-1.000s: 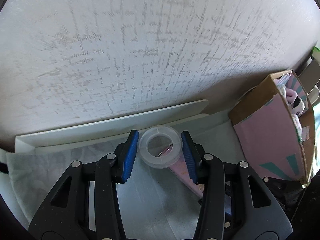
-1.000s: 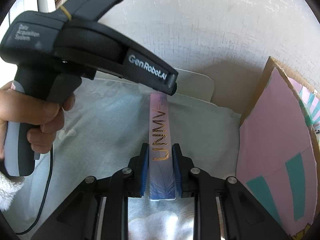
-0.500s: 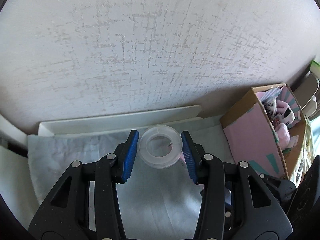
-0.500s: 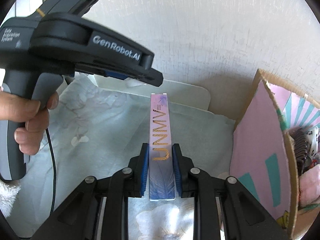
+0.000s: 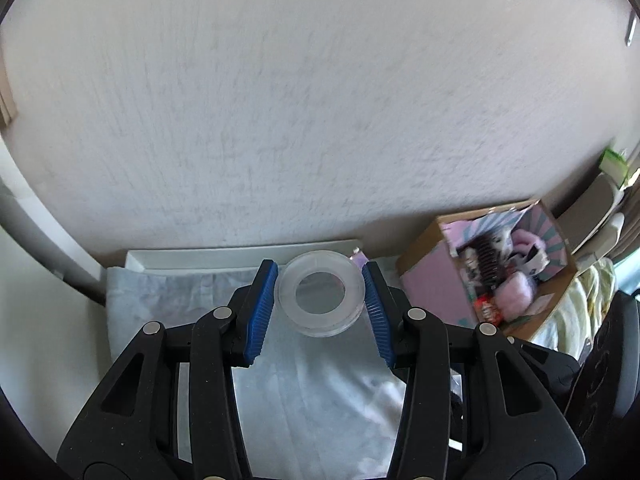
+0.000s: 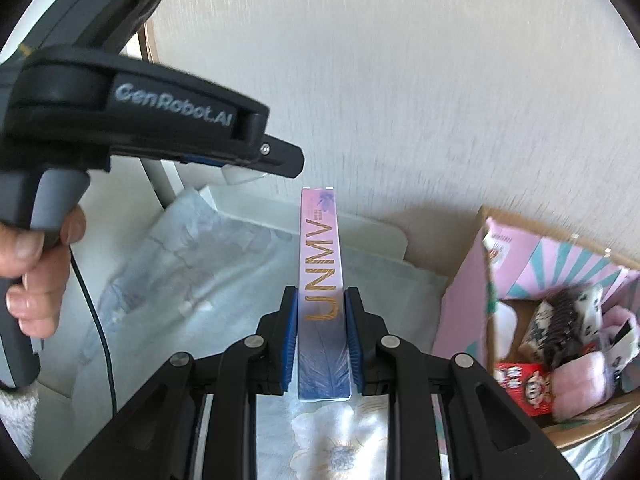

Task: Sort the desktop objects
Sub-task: 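Carry the tape roll and pink UNMV box over the cardboard box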

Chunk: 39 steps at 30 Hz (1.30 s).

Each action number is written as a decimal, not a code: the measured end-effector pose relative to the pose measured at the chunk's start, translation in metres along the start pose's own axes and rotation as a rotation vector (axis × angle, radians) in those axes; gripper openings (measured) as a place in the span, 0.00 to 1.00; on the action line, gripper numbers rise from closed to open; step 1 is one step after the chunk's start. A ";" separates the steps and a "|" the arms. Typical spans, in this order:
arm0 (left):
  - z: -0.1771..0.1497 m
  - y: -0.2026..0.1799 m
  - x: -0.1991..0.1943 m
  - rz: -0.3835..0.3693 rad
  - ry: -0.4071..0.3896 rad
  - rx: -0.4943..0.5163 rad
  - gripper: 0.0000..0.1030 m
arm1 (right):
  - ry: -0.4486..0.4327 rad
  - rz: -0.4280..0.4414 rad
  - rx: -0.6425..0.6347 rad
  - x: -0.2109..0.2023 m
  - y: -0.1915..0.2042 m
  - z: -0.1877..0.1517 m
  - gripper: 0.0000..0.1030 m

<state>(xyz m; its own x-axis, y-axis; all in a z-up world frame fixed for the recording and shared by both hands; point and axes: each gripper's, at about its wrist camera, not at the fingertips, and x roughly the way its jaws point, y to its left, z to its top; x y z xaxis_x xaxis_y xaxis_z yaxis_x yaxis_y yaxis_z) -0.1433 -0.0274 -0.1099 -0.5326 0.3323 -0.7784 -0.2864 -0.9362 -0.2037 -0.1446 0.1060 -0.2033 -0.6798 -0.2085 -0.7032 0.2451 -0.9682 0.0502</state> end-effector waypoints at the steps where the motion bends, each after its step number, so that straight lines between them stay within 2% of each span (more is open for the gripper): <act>1: 0.002 -0.007 0.002 -0.001 -0.003 -0.001 0.39 | -0.003 0.001 0.005 -0.004 -0.001 0.003 0.20; 6: 0.016 -0.027 -0.020 -0.018 -0.020 0.008 0.39 | -0.025 -0.016 0.020 -0.030 -0.013 0.019 0.20; 12: 0.031 -0.059 -0.025 -0.042 -0.035 0.045 0.39 | -0.060 -0.052 0.053 -0.065 -0.043 0.033 0.20; 18: 0.044 -0.111 -0.014 -0.080 -0.041 0.092 0.39 | -0.080 -0.094 0.084 -0.090 -0.079 0.036 0.20; 27: 0.048 -0.185 0.021 -0.133 -0.011 0.147 0.39 | -0.059 -0.160 0.135 -0.116 -0.147 0.024 0.20; 35: 0.040 -0.230 0.060 -0.125 0.031 0.165 0.39 | -0.014 -0.177 0.171 -0.121 -0.201 0.002 0.20; 39: 0.033 -0.246 0.079 -0.098 0.058 0.185 0.39 | 0.014 -0.183 0.189 -0.119 -0.226 -0.010 0.20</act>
<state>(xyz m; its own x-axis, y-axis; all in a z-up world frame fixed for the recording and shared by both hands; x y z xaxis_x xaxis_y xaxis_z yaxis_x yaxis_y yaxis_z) -0.1407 0.2328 -0.1017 -0.4496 0.4082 -0.7945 -0.4782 -0.8613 -0.1718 -0.1122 0.3511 -0.1376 -0.6906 -0.0266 -0.7228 -0.0159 -0.9985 0.0520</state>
